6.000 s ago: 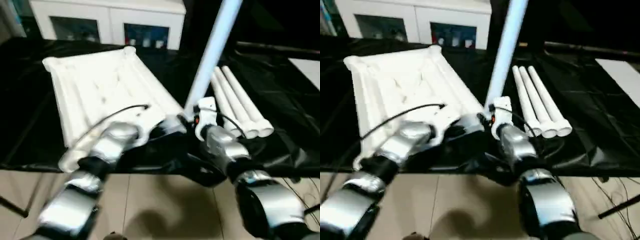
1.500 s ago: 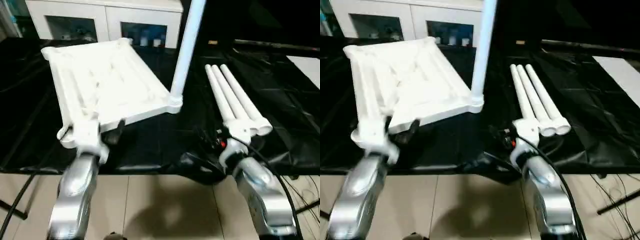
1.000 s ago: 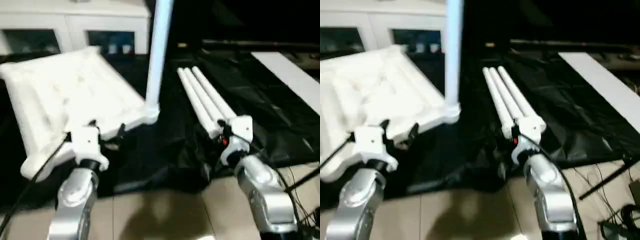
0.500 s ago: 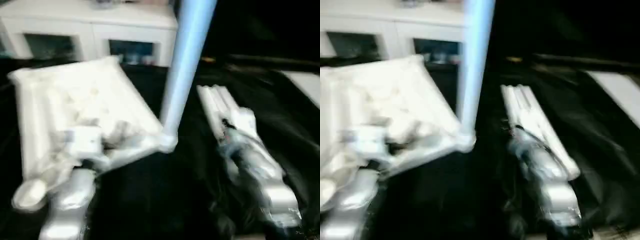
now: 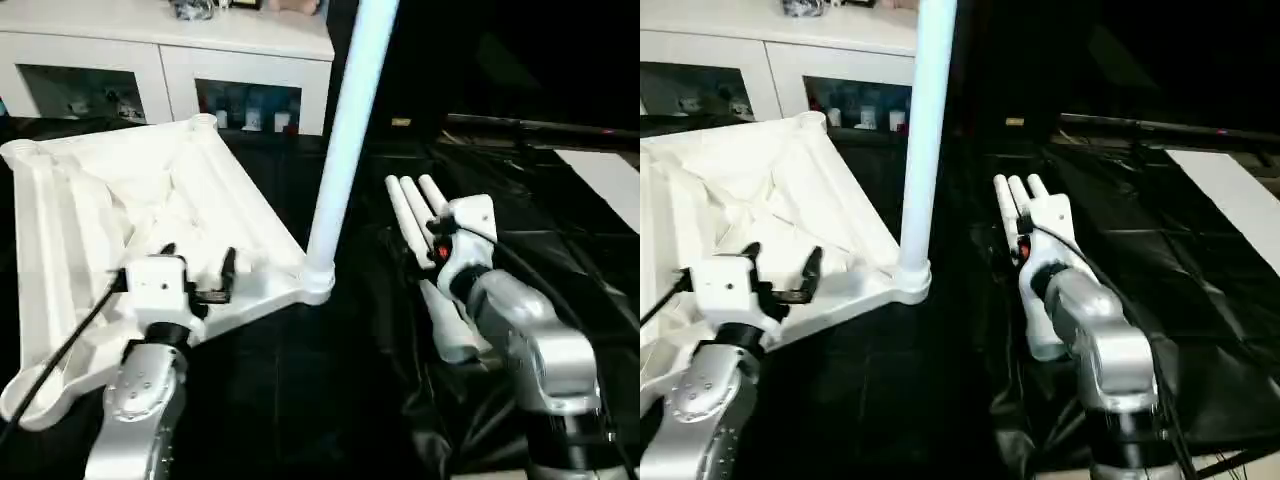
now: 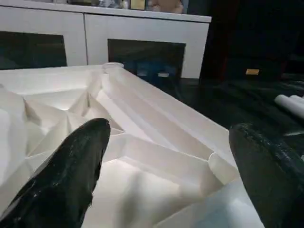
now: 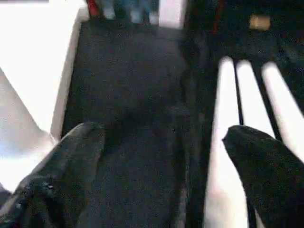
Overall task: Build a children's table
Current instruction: Rotate leg to tighten, then pick table leg
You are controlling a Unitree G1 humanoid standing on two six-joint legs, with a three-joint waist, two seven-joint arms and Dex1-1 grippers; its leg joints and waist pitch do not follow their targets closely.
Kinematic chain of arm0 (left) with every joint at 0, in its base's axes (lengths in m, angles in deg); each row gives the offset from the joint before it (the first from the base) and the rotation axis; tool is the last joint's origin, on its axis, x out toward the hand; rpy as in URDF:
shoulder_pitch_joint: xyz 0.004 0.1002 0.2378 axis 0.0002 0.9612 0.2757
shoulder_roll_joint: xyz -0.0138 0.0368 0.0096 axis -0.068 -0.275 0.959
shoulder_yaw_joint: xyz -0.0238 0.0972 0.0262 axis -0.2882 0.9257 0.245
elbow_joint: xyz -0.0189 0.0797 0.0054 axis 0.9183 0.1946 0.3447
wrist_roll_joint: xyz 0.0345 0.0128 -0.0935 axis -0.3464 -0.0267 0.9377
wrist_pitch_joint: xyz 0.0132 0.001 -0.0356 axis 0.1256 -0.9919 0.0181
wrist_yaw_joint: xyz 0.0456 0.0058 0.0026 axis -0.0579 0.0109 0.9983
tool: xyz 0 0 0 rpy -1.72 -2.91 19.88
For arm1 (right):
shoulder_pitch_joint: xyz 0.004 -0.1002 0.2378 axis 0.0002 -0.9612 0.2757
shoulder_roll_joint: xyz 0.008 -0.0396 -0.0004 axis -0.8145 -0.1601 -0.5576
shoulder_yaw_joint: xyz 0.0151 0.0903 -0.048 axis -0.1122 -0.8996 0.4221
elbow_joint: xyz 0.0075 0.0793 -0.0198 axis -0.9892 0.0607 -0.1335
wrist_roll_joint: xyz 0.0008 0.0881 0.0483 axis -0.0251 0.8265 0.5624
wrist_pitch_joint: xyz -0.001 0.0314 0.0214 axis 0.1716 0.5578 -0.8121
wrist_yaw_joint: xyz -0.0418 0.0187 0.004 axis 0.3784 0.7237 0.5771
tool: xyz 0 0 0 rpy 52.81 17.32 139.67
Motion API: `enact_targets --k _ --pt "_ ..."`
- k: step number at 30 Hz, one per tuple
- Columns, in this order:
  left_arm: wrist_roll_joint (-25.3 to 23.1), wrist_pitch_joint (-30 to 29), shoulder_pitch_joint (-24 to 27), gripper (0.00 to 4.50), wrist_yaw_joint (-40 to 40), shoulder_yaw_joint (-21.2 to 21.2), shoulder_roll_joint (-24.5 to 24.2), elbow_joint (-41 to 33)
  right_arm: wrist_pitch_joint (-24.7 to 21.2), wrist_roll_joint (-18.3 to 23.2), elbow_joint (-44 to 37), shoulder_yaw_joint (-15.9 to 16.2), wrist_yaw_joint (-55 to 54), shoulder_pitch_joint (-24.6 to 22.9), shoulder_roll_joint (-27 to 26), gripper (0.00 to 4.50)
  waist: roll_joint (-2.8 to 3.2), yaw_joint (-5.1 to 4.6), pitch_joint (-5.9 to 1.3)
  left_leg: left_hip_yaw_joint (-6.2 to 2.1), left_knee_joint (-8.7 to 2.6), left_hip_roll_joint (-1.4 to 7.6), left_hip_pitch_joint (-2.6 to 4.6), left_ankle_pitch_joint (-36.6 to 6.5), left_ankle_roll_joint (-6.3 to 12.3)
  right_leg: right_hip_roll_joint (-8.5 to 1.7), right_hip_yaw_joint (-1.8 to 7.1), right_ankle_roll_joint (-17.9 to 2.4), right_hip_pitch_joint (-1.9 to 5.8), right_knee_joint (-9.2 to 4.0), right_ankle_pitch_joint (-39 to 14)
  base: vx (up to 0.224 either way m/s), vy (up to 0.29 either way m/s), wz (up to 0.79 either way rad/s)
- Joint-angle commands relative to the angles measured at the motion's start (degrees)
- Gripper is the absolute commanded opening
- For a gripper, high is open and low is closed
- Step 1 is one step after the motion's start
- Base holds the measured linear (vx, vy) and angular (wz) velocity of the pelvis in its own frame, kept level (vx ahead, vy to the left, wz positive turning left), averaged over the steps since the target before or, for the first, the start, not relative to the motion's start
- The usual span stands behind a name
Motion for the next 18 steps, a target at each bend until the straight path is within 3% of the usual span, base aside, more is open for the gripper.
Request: enact_targets --k 1,4,6,7,8,12,16,17,18 --pt "0.33 0.54 -1.84 4.50 -1.90 -0.09 -1.14 0.84 -4.30 -2.86 1.89 0.55 -1.85 3.12 1.79 4.46 0.63 -0.65 -2.15 -2.03 -6.08 3.74 0.98 -25.28 -5.44 -3.19 1.35 -3.62 0.89 -5.50 -28.98 -0.053 0.011 -0.04" --pt "0.07 1.48 -2.99 4.50 -2.84 -0.34 -2.40 1.85 -4.36 -4.65 4.04 1.30 -3.02 4.81 2.14 4.46 0.59 -0.92 -1.95 -1.78 -6.00 3.69 1.05 -25.54 -5.48 -3.29 1.36 -3.93 0.32 -5.69 -28.97 0.000 0.000 0.00" --pt "0.43 5.06 -5.95 4.50 -5.46 -1.21 -5.24 4.52 -6.01 -5.22 7.46 0.93 -4.86 7.29 1.89 4.46 -0.18 -1.04 -1.95 -1.75 -5.96 3.54 1.07 -25.56 -5.01 -3.42 1.25 -3.84 0.18 -6.01 -30.53 0.000 0.000 0.00" --pt "0.69 6.74 -7.19 4.50 -6.45 -1.80 -6.37 5.60 -6.94 -5.34 8.71 0.79 -5.46 8.19 1.83 4.46 0.37 -1.09 -2.16 -1.82 -5.87 3.50 1.30 -25.59 -5.35 -3.40 1.28 -4.29 0.05 -5.69 -29.68 0.000 0.000 0.00" --pt "1.86 6.09 -9.17 4.50 -8.13 -3.10 -8.34 6.46 -9.49 -5.20 10.33 0.73 -5.80 9.49 1.84 4.46 0.14 -1.30 -2.04 -1.94 -6.08 3.66 1.05 -25.55 -5.76 -3.41 1.12 -4.75 0.29 -5.43 -28.36 0.000 0.000 0.00" --pt "6.86 0.28 -11.34 4.50 -15.99 -4.42 -13.50 5.70 -15.30 -3.95 12.31 0.68 -5.11 11.31 1.71 4.46 0.11 -1.24 -2.21 -1.73 -6.31 3.78 0.85 -23.68 -6.62 -3.72 1.01 -6.66 0.68 -4.50 -22.90 0.000 0.000 0.00" --pt "11.79 -5.68 -9.45 4.50 -25.36 -2.72 -18.30 1.51 -17.91 -4.45 13.35 0.88 -4.89 11.71 1.49 4.46 0.32 -0.79 -2.50 -1.13 -6.28 3.98 0.86 -19.56 -6.78 -3.90 1.20 -8.35 0.76 -3.89 -18.39 0.000 0.000 0.00" --pt "15.82 -9.69 -7.75 4.50 -29.07 -1.58 -21.10 -1.88 -19.46 -4.53 13.88 0.86 -5.18 11.75 1.36 4.46 0.61 -0.58 -2.57 -0.83 -6.23 4.09 0.88 -17.86 -6.73 -3.78 1.17 -9.16 0.88 -3.52 -16.26 0.054 -0.025 0.02" --pt "16.95 -11.09 -7.19 4.50 -30.15 -1.14 -22.12 -3.09 -19.91 -4.19 13.86 0.59 -5.17 11.61 1.14 4.46 0.56 -0.46 -2.69 -0.70 -6.15 4.12 0.93 -16.83 -6.53 -3.71 1.18 -9.57 0.86 -3.36 -15.03 0.054 -0.025 0.02"
